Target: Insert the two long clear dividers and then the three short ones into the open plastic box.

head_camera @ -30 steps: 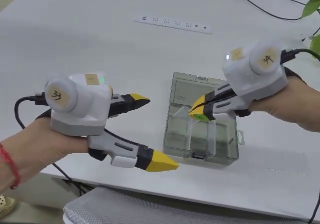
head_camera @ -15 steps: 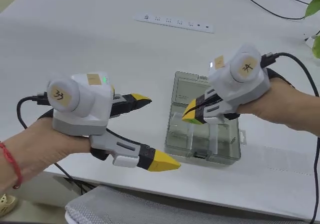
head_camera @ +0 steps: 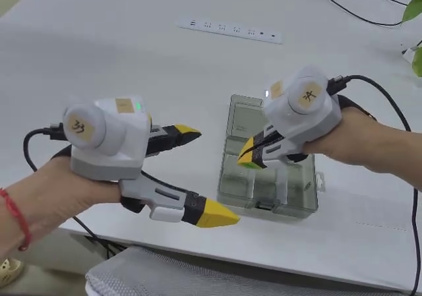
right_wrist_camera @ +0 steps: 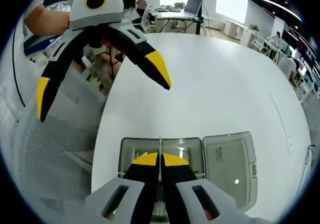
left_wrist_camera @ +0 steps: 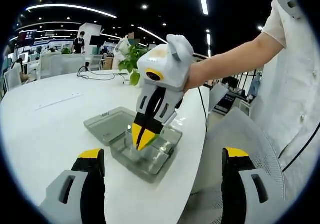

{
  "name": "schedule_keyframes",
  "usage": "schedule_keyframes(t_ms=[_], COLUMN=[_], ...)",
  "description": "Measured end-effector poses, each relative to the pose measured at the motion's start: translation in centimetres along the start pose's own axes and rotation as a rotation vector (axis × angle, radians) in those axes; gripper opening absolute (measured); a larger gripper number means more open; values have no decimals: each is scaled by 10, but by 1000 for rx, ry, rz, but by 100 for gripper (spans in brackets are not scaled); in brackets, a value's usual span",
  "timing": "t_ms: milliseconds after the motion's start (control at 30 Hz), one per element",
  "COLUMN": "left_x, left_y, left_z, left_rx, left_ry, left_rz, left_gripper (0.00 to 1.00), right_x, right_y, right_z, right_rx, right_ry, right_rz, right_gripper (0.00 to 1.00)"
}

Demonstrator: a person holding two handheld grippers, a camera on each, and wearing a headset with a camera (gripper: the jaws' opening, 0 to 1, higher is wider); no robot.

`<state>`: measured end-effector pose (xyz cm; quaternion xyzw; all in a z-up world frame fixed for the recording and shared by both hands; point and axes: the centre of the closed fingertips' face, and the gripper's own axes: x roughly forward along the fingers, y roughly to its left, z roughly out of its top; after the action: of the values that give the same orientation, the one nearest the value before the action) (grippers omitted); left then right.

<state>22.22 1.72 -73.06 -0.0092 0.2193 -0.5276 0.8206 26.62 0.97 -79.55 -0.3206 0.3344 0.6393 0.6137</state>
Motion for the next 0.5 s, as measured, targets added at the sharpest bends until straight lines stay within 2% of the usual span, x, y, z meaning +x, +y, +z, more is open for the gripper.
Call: schedule_keyframes(t_ms=[500], left_x=[1], left_y=[-1], left_z=[1], left_rx=[-3], left_ry=[-5], left_rz=[0], left_gripper=[100], right_x=[12], right_y=[-5], right_z=[-11], right_rx=[-29], right_ry=[60], right_rz=[9], right_gripper=[3])
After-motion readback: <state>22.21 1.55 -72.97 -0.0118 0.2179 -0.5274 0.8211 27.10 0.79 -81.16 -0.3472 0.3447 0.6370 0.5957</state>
